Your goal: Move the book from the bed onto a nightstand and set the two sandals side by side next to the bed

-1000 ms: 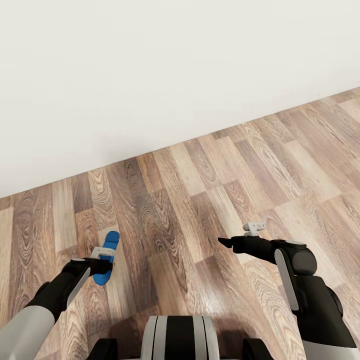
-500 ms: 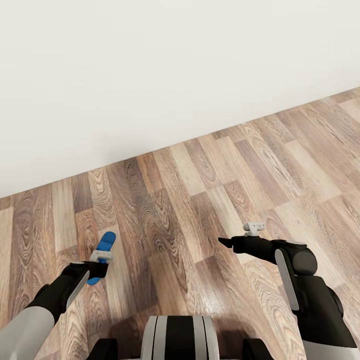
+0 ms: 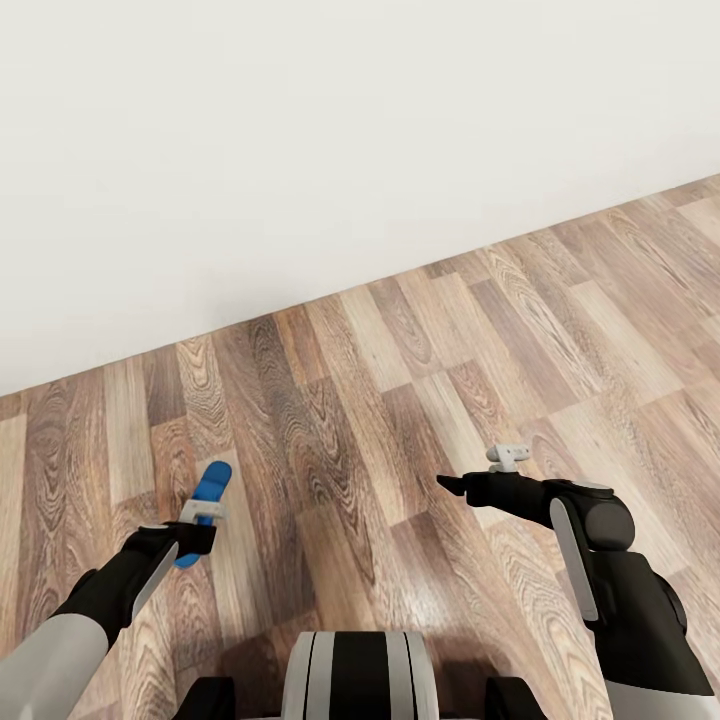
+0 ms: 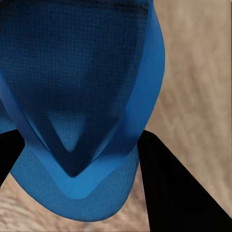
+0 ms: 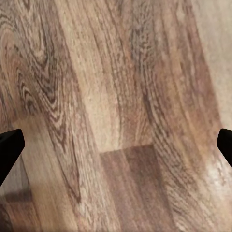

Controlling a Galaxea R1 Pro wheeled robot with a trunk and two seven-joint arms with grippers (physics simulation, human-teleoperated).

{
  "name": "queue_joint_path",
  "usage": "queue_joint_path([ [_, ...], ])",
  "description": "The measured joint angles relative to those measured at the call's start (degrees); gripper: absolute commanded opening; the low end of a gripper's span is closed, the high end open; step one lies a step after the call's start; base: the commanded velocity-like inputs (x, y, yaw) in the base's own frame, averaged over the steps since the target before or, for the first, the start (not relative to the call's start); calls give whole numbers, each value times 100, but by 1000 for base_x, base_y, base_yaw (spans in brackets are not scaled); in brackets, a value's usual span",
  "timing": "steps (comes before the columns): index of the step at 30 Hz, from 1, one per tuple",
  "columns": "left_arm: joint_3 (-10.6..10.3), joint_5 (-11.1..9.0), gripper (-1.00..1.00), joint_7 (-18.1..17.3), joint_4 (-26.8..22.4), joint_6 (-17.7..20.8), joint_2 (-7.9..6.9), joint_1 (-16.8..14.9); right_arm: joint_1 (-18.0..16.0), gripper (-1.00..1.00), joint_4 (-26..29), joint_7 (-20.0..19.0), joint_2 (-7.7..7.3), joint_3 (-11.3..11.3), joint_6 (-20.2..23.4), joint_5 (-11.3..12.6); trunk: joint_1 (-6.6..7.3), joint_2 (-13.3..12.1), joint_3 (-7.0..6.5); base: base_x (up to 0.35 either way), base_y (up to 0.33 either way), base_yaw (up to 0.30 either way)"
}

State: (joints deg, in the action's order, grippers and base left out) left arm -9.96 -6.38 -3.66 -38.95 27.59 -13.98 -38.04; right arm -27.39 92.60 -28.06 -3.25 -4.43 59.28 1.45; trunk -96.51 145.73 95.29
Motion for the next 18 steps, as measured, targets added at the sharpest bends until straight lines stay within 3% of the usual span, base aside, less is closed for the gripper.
queue_joint_path([
  [7, -2, -26, -100, -57, -117, -45, -2, 16, 0, 100, 0, 0, 0, -6, 0, 0, 0, 0, 0, 0, 0, 0],
  [11, -5, -16, -100, -68, -542, 4, -10, 68, -2, 100, 0, 0, 0, -27, 2, 0, 0, 0, 0, 0, 0, 0],
  [16, -19, -25, -100, -3, -1653, 393, 33, 281, -46, 100, 7, -1, -8, -62, 41, 1, 1, 0, 0, 0, 0, -71],
  [17, -26, 81, -100, 212, -2503, 1490, 299, 353, -67, 100, 3, 0, -119, -88, 19, -9, 0, 0, 0, 0, 0, -228],
  [18, -39, -200, -100, 255, -2807, 1713, 572, 359, -61, 100, 4, 0, -179, -100, 15, -7, 1, 0, 0, 0, 0, -235],
])
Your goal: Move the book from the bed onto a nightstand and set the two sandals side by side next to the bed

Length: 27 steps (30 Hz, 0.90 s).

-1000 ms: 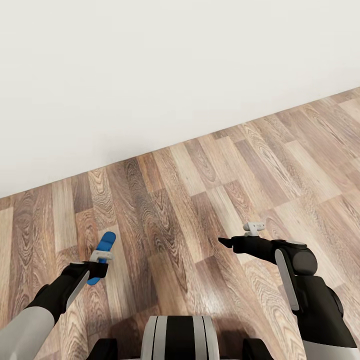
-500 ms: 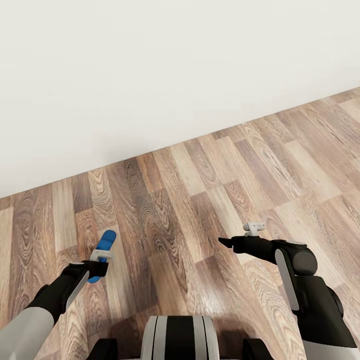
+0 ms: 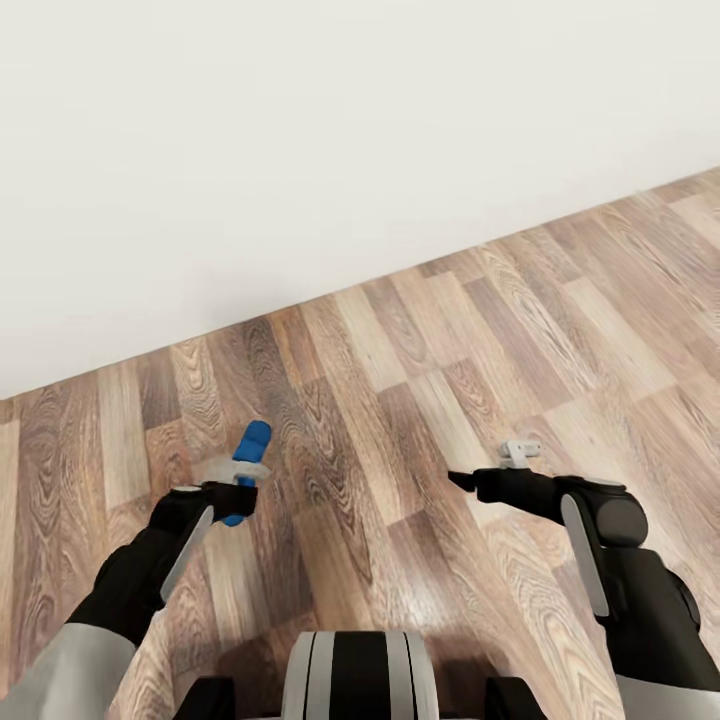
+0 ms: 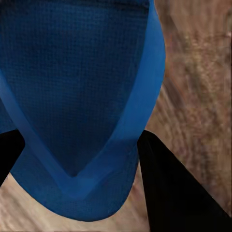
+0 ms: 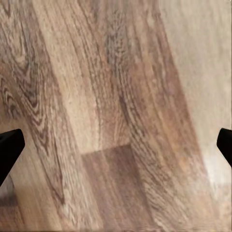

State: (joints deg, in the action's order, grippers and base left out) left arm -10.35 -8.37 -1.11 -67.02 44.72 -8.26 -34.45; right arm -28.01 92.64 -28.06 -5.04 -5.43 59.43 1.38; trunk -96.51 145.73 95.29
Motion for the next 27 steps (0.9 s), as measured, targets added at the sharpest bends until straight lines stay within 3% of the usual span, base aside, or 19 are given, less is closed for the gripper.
queue_joint_path([
  [1, 10, 159, -100, 12, -110, 147, 31, 4, 9, 100, 1, -2, -71, -22, -3, 0, 0, 0, 0, 0, 0, -240],
  [4, 9, 128, -100, 163, -396, 510, 353, 10, 50, 100, 4, -37, -384, -244, -20, -5, -1, 0, 0, 0, 0, -251],
  [5, 1, 151, -100, 339, -470, 603, 498, 13, 63, 100, 4, -103, -500, -427, -36, -19, 0, 0, 0, 0, 0, -255],
  [6, 2, 179, -100, 346, -471, 607, 504, 13, 64, 100, 4, -106, -503, -438, -31, 7, -1, 0, 1, 0, 0, -257],
  [8, -23, 190, -100, 756, -567, 690, 681, 33, 77, 100, 5, -311, -621, -780, -48, -1, -1, 0, 0, 0, 0, -260],
  [9, -155, 144, -100, 1454, -1208, 755, 859, 231, 94, 100, 4, -838, -759, -1131, -152, -16, 0, 0, 0, 0, 0, -261],
  [11, -185, 128, -100, 1522, -1389, 767, 881, 255, 98, 100, 5, -894, -774, -1175, -163, 8, -1, 0, 1, 0, 0, -262],
  [12, -328, 58, -100, 1616, -1696, 880, 925, 315, 103, 100, 5, -986, -799, -1222, -204, 7, 0, 0, 0, 0, 0, -262],
  [16, -383, -78, -100, 1662, -1803, 1057, 946, 296, 106, 100, 5, -1015, -811, -1251, -217, 7, -1, 0, 0, 0, 0, -262],
  [17, -343, -230, -100, 1724, -1793, 1296, 983, 236, 106, 100, 5, -1030, -815, -1270, -222, 7, -1, 0, 0, 0, 0, -262],
  [21, -199, -302, -100, 1746, -1800, 1424, 1051, 205, 107, 100, 5, -1038, -815, -1274, -224, 8, -1, 0, 0, 0, 0, -204],
  [22, -148, -347, -100, 1754, -2037, 1432, 1104, 253, 106, 100, 5, -1041, -814, -1262, -224, 9, 0, 0, 0, 0, 0, -127],
  [27, -199, -365, -100, 1758, -2087, 1445, 1212, 283, 104, 100, 5, -1042, -814, -1279, -200, 8, -1, 0, 1, 0, 0, -200],
])
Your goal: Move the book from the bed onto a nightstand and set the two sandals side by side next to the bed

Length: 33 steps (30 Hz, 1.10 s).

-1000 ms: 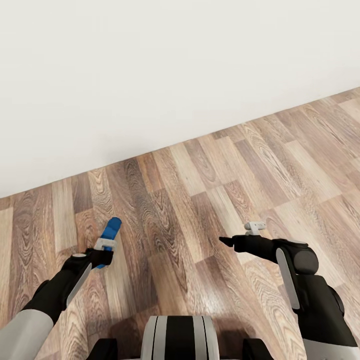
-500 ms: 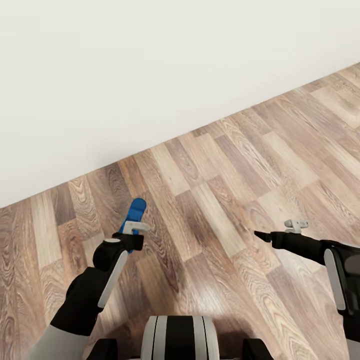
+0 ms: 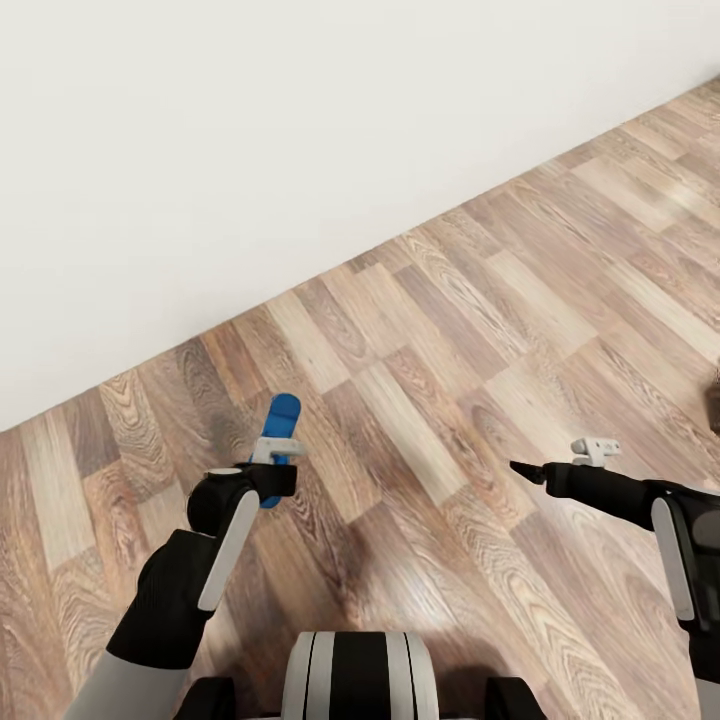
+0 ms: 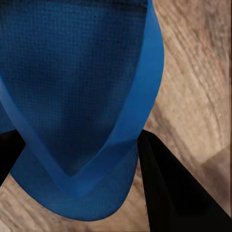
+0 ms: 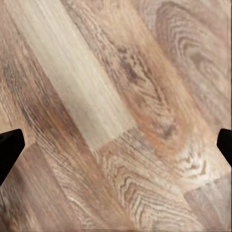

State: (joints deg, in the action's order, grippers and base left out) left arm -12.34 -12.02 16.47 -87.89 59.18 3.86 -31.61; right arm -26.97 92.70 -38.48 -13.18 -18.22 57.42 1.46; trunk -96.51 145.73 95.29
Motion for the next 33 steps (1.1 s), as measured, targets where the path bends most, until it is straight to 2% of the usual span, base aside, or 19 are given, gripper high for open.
queue_joint_path([
  [3, -27, 8, -100, 4, 17, 9, 42, 6, 2, 100, 0, 0, 6, 18, 8, 2, 6, -2, -44, 0, 0, -251],
  [21, -37, 31, -100, 9, -22, 28, 56, 0, 3, 100, 0, 0, 14, 34, 11, 2, 52, -27, -443, 0, 0, -257],
  [26, -69, 36, -100, 10, -26, 24, 58, 5, 3, 100, 0, -4, 16, 34, 10, 0, 51, -27, -443, 0, 0, -258],
  [33, -291, 75, -100, 11, -19, 21, 56, 7, 3, 100, 0, -1, 17, 34, 10, 0, 51, -27, -443, 0, 0, -258],
])
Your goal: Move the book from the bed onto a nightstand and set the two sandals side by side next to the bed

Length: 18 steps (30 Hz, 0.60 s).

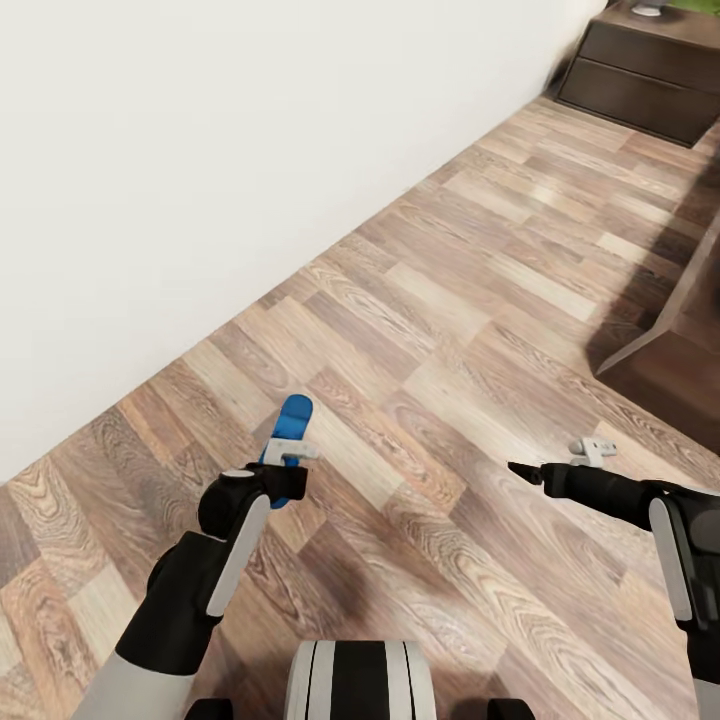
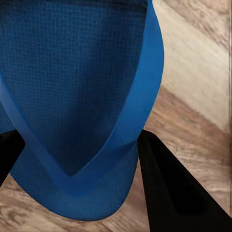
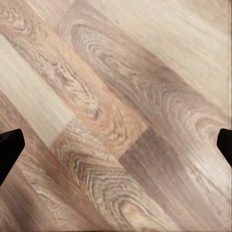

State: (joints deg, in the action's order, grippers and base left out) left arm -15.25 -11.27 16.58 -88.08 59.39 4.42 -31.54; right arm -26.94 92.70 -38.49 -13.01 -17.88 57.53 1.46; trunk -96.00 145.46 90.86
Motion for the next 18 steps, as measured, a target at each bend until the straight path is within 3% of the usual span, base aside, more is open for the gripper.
queue_joint_path([
  [7, -71, 20, -100, 0, 34, -6, -44, 3, 0, 100, 0, 0, -4, 0, 0, -1, 2, 0, 0, 124, 12, -200],
  [12, -91, 16, -100, 12, 41, -26, -63, 19, -1, 100, 0, -5, -8, 6, 1, 0, 2, 0, 0, 222, 4, -30],
  [18, -102, -38, -100, 6, 86, -28, -12, 31, -1, 100, 0, -212, -8, 16, 0, 2, 8, -4, -66, 46, 0, -4],
])
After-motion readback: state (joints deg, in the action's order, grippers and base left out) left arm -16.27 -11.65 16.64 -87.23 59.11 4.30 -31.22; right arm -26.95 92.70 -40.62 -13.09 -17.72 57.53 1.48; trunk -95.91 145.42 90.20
